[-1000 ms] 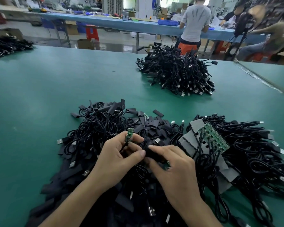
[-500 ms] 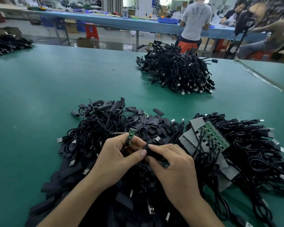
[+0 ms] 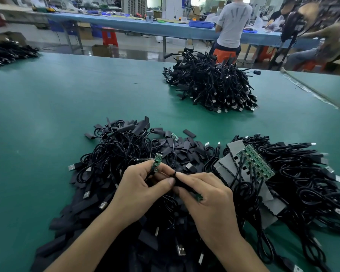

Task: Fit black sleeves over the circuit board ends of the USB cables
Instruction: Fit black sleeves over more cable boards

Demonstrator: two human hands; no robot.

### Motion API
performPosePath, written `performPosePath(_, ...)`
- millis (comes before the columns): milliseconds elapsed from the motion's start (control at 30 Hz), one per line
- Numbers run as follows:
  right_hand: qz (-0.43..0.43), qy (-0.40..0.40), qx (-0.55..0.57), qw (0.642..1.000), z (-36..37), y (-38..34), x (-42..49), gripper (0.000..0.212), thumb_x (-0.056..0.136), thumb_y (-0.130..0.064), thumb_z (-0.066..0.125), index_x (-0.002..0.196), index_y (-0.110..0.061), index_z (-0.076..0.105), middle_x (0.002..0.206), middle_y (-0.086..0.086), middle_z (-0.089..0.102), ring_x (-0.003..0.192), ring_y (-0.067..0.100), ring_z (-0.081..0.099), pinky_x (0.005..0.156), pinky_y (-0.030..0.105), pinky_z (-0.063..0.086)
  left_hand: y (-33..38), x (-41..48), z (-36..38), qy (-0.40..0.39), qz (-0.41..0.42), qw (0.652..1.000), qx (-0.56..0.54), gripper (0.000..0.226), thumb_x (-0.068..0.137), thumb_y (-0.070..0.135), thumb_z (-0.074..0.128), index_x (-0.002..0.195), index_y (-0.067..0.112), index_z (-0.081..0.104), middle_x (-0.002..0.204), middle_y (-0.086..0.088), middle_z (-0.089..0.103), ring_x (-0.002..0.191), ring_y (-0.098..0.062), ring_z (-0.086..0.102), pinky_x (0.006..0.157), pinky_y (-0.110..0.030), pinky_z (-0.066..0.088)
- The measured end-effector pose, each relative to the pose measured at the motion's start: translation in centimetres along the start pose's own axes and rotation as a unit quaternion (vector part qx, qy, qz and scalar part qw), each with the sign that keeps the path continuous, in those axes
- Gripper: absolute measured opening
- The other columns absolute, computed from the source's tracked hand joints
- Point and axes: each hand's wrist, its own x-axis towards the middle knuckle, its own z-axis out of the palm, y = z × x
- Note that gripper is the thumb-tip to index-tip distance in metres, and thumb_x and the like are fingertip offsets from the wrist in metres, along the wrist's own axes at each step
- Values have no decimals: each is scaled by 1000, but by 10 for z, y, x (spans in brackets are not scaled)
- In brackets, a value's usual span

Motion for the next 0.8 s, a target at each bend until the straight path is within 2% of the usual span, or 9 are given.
performPosePath(100,-1,0,-3,1000,0,0,0,33,81,-25,78,114,-22,74,94,-14,69,88,8,62,73,38,55,-1,0,1,1,-1,1000,0,14,76,19,73,88,28,73,77,-7,73,72,-28,70,70,-29,60)
performPosePath(267,-2,-1,-2,1000,1,0,-1,32,81,-25,79,113,-22,74,93,-14,70,88,6,63,73,37,55,-2,0,0,0,0,1000,3,14,76,19,74,88,26,73,76,-5,73,70,-17,70,68,-24,57)
performPosePath(533,4,0,-1,1000,1,-1,2,26,86,-33,69,109,-22,76,91,-14,71,85,6,62,72,37,54,-1,0,0,-8,9,1000,14,10,82,17,77,88,24,74,75,-1,73,68,-14,68,66,-23,56)
performPosePath(600,9,3,6,1000,1,-2,3,27,87,-36,66,107,-22,76,92,-13,71,86,6,63,73,37,55,2,0,1,1,13,1000,0,6,91,24,68,94,20,71,71,3,70,62,-5,62,63,-16,50)
performPosePath(700,26,21,26,999,-1,-4,3,30,88,-40,64,108,-21,76,94,-16,69,90,4,64,77,33,56,4,2,1,24,2,999,-33,32,97,33,35,97,11,58,67,5,58,59,-3,46,58,-13,40)
performPosePath(800,33,30,45,998,-3,-5,3,30,89,-41,64,108,-22,75,95,-18,68,91,3,64,79,28,55,5,3,2,32,-10,999,-35,29,97,31,35,91,12,56,63,10,47,59,-4,40,58,-15,37)
